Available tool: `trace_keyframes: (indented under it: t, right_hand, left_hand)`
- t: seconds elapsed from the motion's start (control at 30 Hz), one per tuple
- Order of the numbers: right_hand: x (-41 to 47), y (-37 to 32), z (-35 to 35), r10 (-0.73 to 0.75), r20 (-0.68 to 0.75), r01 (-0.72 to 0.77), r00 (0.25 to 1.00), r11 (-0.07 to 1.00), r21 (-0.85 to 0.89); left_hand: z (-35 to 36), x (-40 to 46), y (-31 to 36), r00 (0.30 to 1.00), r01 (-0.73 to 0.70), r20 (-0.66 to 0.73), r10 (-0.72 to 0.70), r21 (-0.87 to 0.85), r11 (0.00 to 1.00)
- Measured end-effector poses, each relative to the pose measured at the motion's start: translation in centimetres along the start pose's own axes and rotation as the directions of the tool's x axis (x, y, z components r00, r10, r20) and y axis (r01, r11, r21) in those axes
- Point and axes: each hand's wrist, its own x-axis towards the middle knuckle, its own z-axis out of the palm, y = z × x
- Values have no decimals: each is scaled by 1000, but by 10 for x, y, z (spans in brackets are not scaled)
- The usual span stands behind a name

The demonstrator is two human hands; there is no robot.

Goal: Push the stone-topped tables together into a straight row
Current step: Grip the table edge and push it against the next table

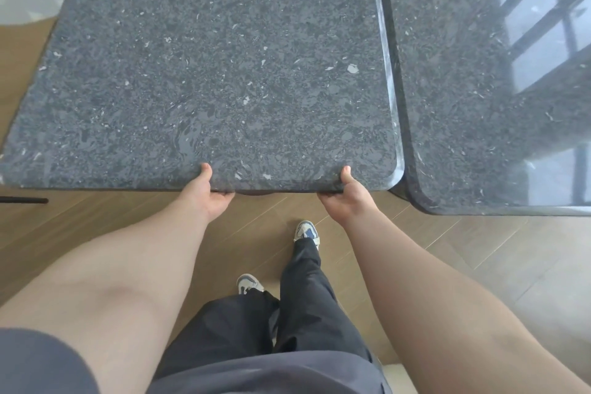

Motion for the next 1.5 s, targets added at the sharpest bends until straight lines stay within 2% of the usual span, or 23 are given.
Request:
trace_keyframes:
  t: [0.57, 0.77, 1.1, 1.27, 1.5]
  right_hand:
    - [-15, 11, -31, -1, 20, 1, 1000, 1000, 14]
    - [-29, 18, -41, 3, -20, -3, 1000, 1000, 0]
    - [-32, 17, -42, 37, -104, -42, 994, 998, -43]
    - [-28, 14, -41, 86, -133, -85, 987, 996, 13]
    - [-36, 16, -24, 64, -207, -51, 976, 997, 66]
  left_hand:
    - [-26, -13, -14, 1000, 9, -24, -9, -27, 1000]
    - [-40, -26, -20, 998, 16, -54, -18, -35, 999]
    - [-48, -29, -17, 988, 116, -90, -122, -69, 991]
    - [-54, -25, -15, 985, 148, -73, -156, -95, 984]
    - [-42, -37, -6, 973, 195, -105, -203, -82, 977]
